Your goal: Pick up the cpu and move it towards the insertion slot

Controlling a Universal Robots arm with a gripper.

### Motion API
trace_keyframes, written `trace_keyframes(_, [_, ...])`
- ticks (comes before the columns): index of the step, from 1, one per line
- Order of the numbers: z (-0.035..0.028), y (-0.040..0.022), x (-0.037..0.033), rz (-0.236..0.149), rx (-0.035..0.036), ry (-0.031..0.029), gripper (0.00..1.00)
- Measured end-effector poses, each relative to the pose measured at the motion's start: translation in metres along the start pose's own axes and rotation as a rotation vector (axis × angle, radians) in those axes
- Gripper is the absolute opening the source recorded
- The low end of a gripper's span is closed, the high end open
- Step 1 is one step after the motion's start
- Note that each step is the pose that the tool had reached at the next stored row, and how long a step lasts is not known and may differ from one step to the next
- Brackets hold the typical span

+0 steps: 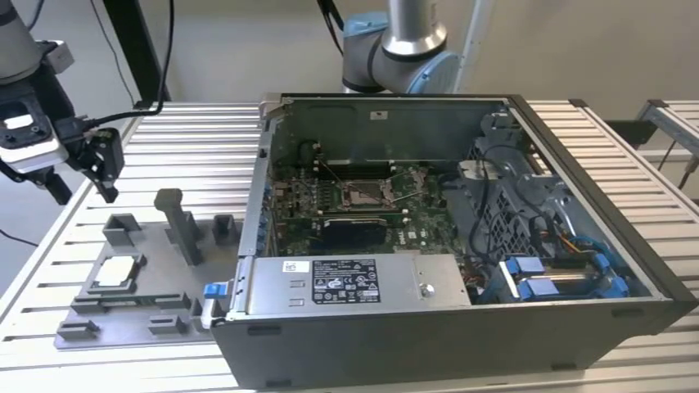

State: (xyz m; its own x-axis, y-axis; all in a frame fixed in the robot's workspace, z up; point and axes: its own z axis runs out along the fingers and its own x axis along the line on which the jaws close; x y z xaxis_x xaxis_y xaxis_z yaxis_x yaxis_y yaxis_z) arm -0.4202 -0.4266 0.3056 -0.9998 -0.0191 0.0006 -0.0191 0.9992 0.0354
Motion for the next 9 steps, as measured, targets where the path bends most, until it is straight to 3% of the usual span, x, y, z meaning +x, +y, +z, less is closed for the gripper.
trace_keyframes(5, [0.0111, -0.0010, 0.0001, 0.002, 0.0000, -0.0002, 1.00])
trace_keyframes(9, [0.0199, -0.0052, 0.0001, 0.003, 0.0001, 0.0000, 1.00])
